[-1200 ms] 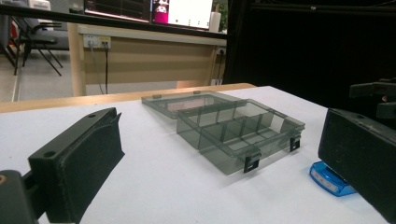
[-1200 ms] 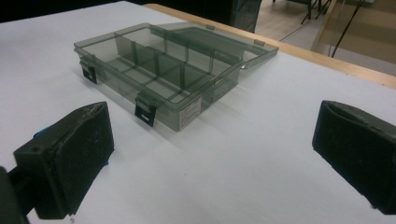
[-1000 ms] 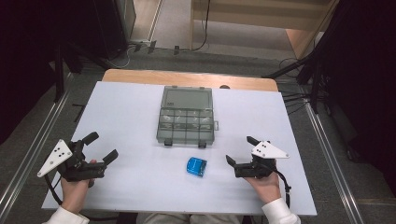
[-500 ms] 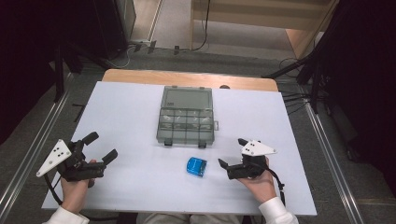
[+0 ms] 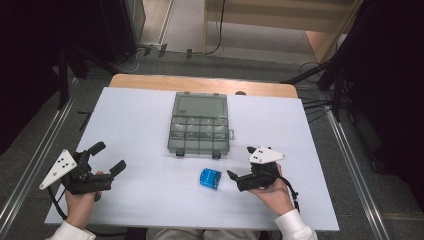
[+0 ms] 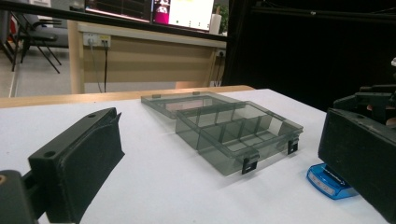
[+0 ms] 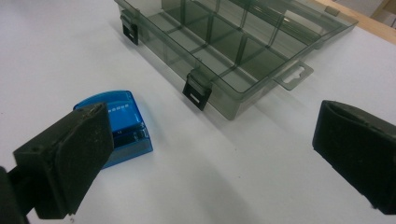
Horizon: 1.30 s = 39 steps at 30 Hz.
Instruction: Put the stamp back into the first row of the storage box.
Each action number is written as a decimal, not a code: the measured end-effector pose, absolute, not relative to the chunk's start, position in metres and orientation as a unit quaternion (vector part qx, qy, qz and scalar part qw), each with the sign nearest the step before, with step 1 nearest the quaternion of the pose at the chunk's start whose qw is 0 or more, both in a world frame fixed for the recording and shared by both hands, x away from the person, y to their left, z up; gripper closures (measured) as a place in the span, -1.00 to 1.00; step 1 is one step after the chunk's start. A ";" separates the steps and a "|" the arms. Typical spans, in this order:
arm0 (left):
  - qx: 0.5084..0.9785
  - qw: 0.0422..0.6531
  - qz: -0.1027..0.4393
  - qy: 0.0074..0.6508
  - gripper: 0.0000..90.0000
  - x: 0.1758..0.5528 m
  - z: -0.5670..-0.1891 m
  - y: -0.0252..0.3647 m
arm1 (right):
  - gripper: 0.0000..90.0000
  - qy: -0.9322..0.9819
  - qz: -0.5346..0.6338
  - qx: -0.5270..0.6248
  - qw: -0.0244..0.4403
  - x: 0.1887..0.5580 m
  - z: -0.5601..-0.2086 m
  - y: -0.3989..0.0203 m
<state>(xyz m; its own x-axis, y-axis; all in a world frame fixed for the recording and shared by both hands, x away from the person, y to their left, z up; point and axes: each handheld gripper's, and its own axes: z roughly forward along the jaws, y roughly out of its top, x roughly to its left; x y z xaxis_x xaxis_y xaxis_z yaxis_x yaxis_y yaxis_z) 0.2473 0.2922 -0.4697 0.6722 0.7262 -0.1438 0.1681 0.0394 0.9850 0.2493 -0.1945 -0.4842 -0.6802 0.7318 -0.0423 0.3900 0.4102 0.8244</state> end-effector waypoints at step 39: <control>0.655 0.636 0.209 0.350 -1.00 0.248 -0.472 0.293 | -1.00 0.901 0.315 0.270 0.126 0.272 -0.478 -0.136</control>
